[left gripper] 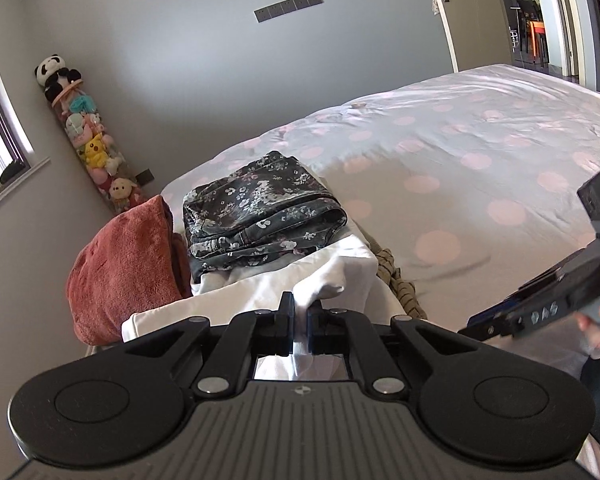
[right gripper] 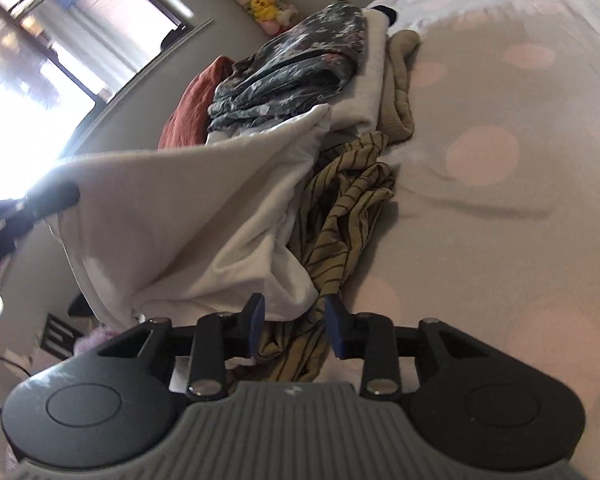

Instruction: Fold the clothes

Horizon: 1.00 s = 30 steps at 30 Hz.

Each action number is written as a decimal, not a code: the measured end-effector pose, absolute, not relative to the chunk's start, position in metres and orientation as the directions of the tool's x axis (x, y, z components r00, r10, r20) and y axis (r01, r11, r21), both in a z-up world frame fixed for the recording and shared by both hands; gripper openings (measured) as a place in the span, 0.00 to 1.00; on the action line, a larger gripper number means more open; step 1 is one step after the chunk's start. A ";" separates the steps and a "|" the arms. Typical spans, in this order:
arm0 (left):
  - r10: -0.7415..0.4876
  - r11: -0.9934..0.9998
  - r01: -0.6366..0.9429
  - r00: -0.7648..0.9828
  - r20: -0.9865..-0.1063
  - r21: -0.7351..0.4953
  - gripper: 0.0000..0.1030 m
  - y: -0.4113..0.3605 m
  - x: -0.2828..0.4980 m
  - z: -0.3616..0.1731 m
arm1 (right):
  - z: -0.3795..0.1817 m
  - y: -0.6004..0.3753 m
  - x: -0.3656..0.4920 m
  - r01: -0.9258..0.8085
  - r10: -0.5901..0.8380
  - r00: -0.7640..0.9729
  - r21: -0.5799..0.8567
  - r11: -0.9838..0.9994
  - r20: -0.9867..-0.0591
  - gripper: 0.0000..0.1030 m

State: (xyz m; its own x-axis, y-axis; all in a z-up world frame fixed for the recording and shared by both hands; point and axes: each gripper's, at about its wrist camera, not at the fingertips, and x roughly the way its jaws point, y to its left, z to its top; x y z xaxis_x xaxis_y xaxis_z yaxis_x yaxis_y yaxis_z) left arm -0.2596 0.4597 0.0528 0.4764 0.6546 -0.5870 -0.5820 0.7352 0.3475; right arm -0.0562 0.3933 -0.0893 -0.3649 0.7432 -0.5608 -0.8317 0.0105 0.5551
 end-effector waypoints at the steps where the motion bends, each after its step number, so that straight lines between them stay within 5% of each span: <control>1: 0.653 0.736 -0.580 0.475 -0.589 0.348 0.04 0.460 -0.259 0.053 | -0.090 0.396 -0.061 -0.860 0.742 -0.359 0.510 -0.026 -0.567 0.36; 13: 0.642 0.745 -0.566 0.463 -0.612 0.353 0.04 0.463 -0.256 0.053 | -0.098 0.426 -0.092 -0.922 0.715 -0.366 0.125 -0.367 -0.596 0.36; 15: 0.643 0.744 -0.564 0.460 -0.612 0.358 0.04 0.462 -0.256 0.053 | -0.095 0.423 -0.100 -0.908 0.712 -0.370 0.068 -0.414 -0.597 0.15; 19: 0.649 0.741 -0.560 0.459 -0.606 0.370 0.04 0.461 -0.256 0.056 | -0.077 0.409 -0.110 -0.883 0.722 -0.373 -0.016 -0.469 -0.583 0.06; 24: 0.665 0.731 -0.565 0.464 -0.586 0.382 0.04 0.463 -0.258 0.064 | -0.036 0.408 -0.108 -0.863 0.675 -0.467 0.126 -0.490 -0.572 0.05; 30: 0.654 0.739 -0.579 0.495 -0.572 0.345 0.04 0.468 -0.265 0.073 | -0.002 0.430 -0.078 -0.713 0.603 -0.673 0.593 -0.374 -0.429 0.05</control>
